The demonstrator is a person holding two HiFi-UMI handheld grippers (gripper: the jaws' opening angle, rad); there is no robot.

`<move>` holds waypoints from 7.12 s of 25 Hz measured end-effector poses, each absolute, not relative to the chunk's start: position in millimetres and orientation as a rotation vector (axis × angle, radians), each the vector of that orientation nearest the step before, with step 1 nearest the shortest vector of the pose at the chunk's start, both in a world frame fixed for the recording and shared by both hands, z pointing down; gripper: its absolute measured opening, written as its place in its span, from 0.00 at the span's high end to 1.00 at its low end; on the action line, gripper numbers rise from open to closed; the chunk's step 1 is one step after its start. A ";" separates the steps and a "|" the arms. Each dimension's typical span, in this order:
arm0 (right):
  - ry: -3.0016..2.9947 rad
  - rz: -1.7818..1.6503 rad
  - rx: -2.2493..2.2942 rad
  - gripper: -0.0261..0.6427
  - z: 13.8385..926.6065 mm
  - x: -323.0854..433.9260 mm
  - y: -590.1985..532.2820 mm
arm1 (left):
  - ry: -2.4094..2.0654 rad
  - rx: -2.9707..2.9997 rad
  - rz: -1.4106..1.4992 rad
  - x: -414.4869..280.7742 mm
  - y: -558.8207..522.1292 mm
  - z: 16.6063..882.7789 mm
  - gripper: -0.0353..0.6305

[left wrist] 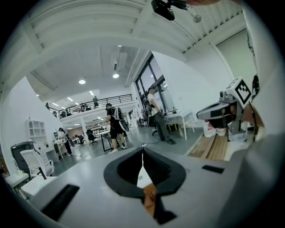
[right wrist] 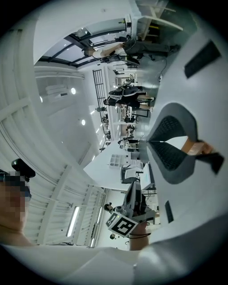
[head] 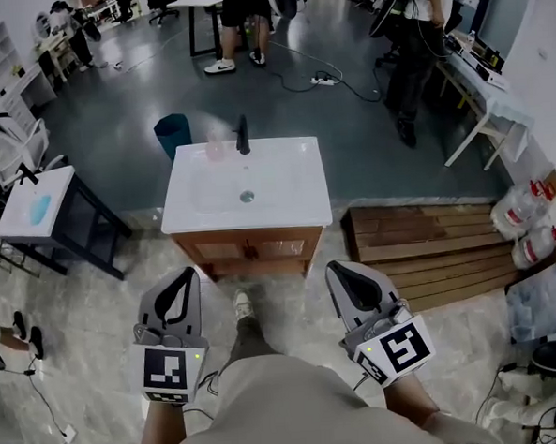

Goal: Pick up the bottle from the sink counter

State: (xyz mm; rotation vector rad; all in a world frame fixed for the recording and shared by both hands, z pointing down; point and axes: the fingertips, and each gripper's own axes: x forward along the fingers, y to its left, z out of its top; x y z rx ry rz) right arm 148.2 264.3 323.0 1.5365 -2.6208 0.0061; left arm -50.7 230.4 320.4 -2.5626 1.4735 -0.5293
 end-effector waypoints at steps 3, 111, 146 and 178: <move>-2.612 0.008 1.519 0.97 324.9 135.7 231.6 | 1.481 -2.583 -0.515 -59.8 198.6 322.6 0.94; -2.412 0.502 1.154 0.97 528.1 45.6 -348.5 | 1.383 -2.964 -0.798 -28.5 -447.4 647.1 0.44; -2.404 0.413 1.202 0.97 498.4 44.9 -318.3 | 1.276 -3.045 -0.804 -46.2 -426.0 574.8 0.80; -2.548 0.156 1.369 0.97 342.3 60.8 -207.0 | 1.159 -2.989 -0.539 -74.0 -220.8 366.0 0.80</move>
